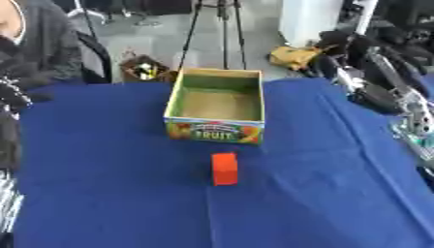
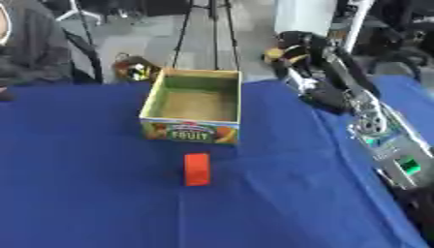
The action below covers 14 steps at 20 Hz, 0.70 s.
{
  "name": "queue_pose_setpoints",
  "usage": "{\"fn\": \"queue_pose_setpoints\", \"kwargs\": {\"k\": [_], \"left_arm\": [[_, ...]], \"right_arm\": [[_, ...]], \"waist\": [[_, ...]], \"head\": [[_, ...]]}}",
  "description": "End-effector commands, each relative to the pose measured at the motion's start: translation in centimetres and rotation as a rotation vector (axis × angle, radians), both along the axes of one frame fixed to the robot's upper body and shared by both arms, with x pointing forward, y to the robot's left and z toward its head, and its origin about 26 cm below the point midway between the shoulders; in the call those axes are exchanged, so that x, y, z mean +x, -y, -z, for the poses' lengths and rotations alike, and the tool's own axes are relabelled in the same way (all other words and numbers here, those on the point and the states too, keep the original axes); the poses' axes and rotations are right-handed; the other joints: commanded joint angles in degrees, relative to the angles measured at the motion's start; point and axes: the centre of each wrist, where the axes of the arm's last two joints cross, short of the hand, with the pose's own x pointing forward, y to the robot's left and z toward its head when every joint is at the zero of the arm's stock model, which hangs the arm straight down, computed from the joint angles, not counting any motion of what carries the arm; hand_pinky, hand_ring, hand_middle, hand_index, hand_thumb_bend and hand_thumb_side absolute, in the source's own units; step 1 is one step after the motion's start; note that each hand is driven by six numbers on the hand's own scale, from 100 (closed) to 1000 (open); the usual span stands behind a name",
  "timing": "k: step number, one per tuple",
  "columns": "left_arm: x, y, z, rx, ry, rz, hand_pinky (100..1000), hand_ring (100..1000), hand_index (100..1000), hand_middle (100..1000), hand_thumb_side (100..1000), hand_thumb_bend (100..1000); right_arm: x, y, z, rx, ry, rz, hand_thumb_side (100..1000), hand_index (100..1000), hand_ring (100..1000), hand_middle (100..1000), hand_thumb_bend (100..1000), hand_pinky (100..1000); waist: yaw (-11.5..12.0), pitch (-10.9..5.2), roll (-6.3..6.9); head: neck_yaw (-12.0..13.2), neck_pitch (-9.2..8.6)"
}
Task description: Pick up objects on the table and place them in the box.
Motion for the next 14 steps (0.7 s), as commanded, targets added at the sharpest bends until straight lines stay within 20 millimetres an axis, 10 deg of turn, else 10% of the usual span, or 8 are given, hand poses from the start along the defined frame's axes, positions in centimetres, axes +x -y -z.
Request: {"fn": "queue_pose_setpoints", "kwargs": {"k": [1, 14], "left_arm": [[0.1, 0.1, -1.0, 0.01, 0.029, 0.013, 656, 716, 860, 748, 942, 655], [0.4, 1.9, -0.9, -0.001, 0.021, 0.112, 647, 720, 870, 755, 944, 604]], "right_arm": [[0.5, 0.3, -0.9, -0.062, 0.008, -0.013, 728, 876, 735, 750, 373, 644], [5.5, -3.3, 3.2, -0.346, -0.184, -0.101, 693, 893, 773, 785, 462, 673]], "waist": [[0.06, -0.7, 0.02], [2.48, -0.55, 0.64]], "head": [[-0.09, -0.66], [-1.64, -1.89]]}}
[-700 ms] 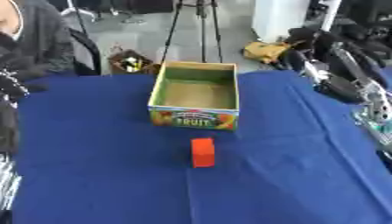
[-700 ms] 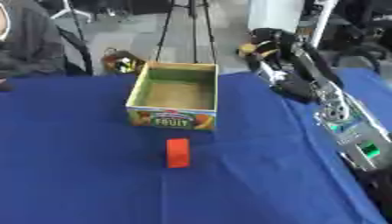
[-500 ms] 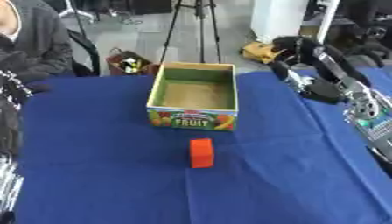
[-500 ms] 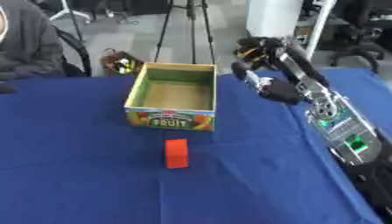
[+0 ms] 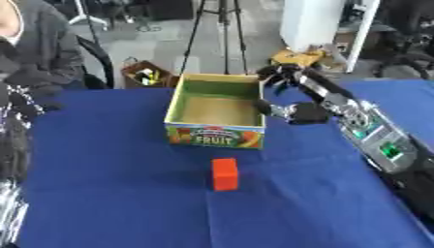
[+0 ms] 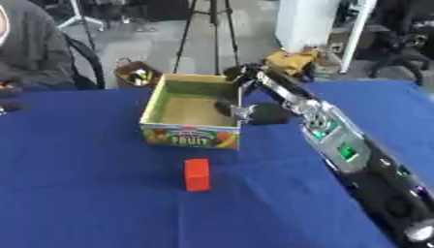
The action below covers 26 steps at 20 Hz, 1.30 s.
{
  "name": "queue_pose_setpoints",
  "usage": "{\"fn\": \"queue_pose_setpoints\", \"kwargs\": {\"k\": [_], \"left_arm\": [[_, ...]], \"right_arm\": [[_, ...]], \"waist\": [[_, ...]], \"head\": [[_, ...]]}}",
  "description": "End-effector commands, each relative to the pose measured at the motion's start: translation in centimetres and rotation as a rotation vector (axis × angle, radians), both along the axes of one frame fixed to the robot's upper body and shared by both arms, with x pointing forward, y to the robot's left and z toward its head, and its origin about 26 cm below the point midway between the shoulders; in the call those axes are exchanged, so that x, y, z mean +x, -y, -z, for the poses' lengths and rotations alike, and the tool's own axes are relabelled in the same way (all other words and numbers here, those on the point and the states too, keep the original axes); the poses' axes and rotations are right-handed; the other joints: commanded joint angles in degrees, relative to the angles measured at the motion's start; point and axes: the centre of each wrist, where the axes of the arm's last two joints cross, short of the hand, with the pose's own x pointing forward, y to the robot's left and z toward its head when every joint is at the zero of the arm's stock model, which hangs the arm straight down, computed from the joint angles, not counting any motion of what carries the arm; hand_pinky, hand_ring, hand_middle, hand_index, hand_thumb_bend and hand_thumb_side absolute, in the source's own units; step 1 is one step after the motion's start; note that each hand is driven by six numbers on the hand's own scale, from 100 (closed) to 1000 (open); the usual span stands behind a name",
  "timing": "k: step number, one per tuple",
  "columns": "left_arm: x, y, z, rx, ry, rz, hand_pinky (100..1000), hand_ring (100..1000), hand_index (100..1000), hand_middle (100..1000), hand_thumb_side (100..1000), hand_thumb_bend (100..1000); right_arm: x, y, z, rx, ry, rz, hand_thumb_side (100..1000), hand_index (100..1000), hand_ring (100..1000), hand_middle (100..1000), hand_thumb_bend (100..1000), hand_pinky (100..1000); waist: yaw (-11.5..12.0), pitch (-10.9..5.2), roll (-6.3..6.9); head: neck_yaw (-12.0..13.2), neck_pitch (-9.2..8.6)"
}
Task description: Pick up objects on the table and place them in the box.
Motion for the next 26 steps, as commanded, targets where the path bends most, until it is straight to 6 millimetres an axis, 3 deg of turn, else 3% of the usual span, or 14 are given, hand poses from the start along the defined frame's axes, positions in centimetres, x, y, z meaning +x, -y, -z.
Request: {"fn": "queue_pose_setpoints", "kwargs": {"k": [1, 14, 15, 16, 26], "left_arm": [[0.2, 0.3, -0.9, -0.003, 0.03, 0.01, 647, 720, 870, 755, 944, 603], [0.2, 0.7, -0.8, -0.013, 0.027, 0.015, 644, 718, 871, 774, 948, 596], [0.2, 0.7, -0.8, -0.014, 0.026, 0.015, 644, 718, 871, 774, 948, 596], [0.2, 0.7, -0.8, -0.014, 0.025, 0.016, 644, 718, 871, 774, 948, 595], [0.3, 0.9, -0.5, -0.013, 0.015, 0.019, 642, 714, 872, 773, 952, 589]], "right_arm": [[1.0, 0.4, -0.1, -0.071, -0.005, -0.009, 686, 892, 772, 785, 472, 672], [2.1, 0.3, 3.1, -0.167, -0.088, -0.026, 665, 893, 761, 777, 511, 671], [2.1, 0.3, 3.3, -0.168, -0.092, -0.027, 629, 894, 760, 775, 584, 671], [2.1, 0.2, 3.4, -0.169, -0.097, -0.031, 666, 894, 760, 775, 514, 671], [1.8, -1.0, 3.7, -0.164, -0.089, -0.082, 681, 898, 762, 775, 516, 672]], "waist": [[0.12, -0.56, 0.15], [0.42, -0.29, 0.55], [0.44, -0.27, 0.58], [0.45, -0.25, 0.6], [0.4, -0.17, 0.62]], "head": [[-0.05, -0.58], [0.1, -0.56], [0.1, -0.56], [0.09, -0.54], [0.09, -0.32]]}}
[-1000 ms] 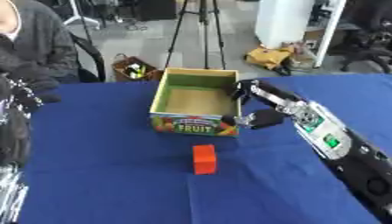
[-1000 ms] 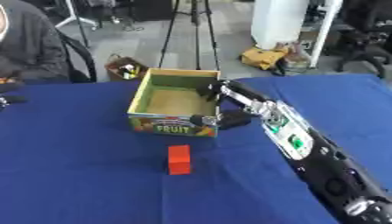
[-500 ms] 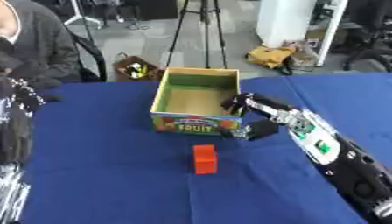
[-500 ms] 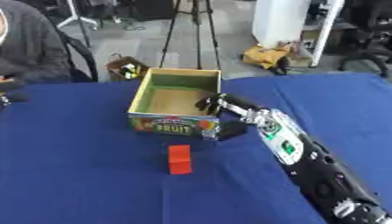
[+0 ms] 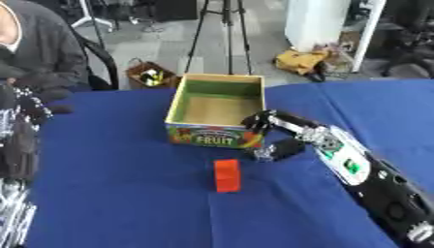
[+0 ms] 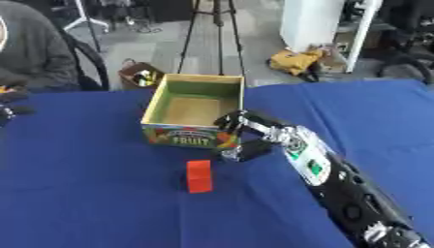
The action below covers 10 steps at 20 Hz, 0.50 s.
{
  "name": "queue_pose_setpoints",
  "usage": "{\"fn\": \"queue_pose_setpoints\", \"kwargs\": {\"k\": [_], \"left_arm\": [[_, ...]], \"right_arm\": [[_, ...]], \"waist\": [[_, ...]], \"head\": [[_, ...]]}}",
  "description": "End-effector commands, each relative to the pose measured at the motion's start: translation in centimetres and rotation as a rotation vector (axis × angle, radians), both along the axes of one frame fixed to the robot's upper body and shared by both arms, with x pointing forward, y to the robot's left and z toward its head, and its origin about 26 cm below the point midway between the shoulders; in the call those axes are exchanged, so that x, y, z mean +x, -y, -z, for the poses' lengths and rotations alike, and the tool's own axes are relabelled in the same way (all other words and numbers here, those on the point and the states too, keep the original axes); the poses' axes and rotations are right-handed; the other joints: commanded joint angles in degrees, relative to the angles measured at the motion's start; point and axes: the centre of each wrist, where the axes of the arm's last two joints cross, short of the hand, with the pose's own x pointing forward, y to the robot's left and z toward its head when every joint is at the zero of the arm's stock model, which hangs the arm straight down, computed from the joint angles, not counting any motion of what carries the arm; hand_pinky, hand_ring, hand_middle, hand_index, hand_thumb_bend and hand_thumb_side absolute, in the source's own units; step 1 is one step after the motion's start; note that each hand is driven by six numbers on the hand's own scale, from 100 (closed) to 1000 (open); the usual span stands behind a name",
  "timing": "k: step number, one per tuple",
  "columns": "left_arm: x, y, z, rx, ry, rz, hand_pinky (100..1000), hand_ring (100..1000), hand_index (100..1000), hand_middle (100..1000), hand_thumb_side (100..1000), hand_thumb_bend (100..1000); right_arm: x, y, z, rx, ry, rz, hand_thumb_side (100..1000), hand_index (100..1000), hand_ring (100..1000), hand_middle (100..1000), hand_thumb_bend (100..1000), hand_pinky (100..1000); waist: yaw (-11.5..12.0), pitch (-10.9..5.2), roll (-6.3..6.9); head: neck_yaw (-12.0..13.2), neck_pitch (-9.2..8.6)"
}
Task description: Pick up objects on the table and place them in the box.
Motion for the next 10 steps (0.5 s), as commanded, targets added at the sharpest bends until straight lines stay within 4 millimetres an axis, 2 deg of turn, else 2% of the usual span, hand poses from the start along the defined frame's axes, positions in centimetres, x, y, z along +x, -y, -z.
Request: {"fn": "queue_pose_setpoints", "kwargs": {"k": [1, 10], "left_arm": [[0.1, 0.1, -0.7, 0.008, 0.022, 0.006, 642, 713, 872, 773, 952, 589], [0.2, 0.1, -0.6, 0.009, 0.018, 0.005, 641, 735, 872, 772, 957, 582]], "right_arm": [[0.2, -0.3, -1.6, 0.001, 0.049, -0.018, 683, 898, 762, 775, 516, 673], [-0.6, -1.3, -2.3, 0.025, 0.061, -0.089, 694, 896, 750, 764, 514, 672]], "waist": [[0.01, -0.58, -0.05], [-0.13, -0.51, -0.27]], "head": [[0.04, -0.26], [0.17, -0.21]]}}
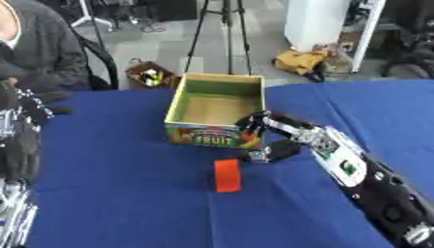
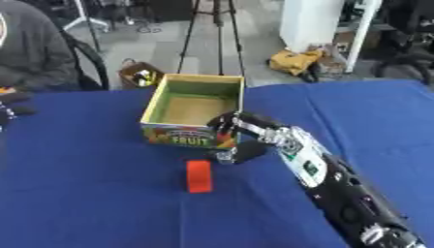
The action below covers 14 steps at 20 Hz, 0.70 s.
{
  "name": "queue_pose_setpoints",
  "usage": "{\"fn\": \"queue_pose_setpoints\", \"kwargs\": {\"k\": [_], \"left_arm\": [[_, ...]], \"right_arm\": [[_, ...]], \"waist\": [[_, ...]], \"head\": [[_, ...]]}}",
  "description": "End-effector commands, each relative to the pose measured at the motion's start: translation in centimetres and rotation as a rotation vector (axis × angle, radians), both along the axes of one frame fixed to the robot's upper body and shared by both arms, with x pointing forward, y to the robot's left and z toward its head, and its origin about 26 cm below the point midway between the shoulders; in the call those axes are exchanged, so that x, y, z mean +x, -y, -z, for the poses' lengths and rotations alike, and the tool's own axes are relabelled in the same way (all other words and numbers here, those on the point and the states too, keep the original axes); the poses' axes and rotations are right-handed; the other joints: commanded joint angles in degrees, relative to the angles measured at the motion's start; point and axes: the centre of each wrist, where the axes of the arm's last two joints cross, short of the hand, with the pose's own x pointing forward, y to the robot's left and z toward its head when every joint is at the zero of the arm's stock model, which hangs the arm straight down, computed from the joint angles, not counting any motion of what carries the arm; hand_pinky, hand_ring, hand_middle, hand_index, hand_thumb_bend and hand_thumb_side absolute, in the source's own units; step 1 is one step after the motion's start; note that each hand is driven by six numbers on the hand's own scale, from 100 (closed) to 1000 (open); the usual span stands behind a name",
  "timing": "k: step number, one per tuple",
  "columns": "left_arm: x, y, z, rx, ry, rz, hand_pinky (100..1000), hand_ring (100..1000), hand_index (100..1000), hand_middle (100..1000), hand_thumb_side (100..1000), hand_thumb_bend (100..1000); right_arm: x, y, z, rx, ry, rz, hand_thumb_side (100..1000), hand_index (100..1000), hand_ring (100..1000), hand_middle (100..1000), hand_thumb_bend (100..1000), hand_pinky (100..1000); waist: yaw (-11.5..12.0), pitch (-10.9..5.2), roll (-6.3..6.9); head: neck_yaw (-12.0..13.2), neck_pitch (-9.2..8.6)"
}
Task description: Pick up objects on the table and place them in the box.
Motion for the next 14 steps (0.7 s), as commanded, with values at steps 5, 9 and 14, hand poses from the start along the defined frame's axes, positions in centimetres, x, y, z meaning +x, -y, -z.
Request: {"fn": "queue_pose_setpoints", "kwargs": {"k": [5, 9, 14], "left_arm": [[0.2, 0.2, -0.7, 0.007, 0.022, 0.008, 641, 736, 873, 773, 958, 580], [0.2, 0.2, -0.7, 0.007, 0.021, 0.008, 641, 736, 873, 773, 958, 579], [0.2, 0.3, -0.7, 0.006, 0.021, 0.01, 640, 737, 873, 773, 958, 576]], "right_arm": [[-0.7, -1.2, -1.9, -0.004, 0.022, -0.092, 691, 895, 745, 758, 515, 672], [-0.9, -1.4, -1.6, -0.016, -0.002, -0.11, 689, 895, 744, 756, 516, 672], [-1.1, -1.8, -1.0, -0.028, -0.028, -0.13, 679, 889, 735, 744, 511, 669]], "waist": [[-0.12, -0.45, -0.06], [-0.11, -0.44, -0.05], [-0.1, -0.43, -0.02]], "head": [[0.08, -0.16], [0.07, -0.13], [-0.01, -0.19]]}}
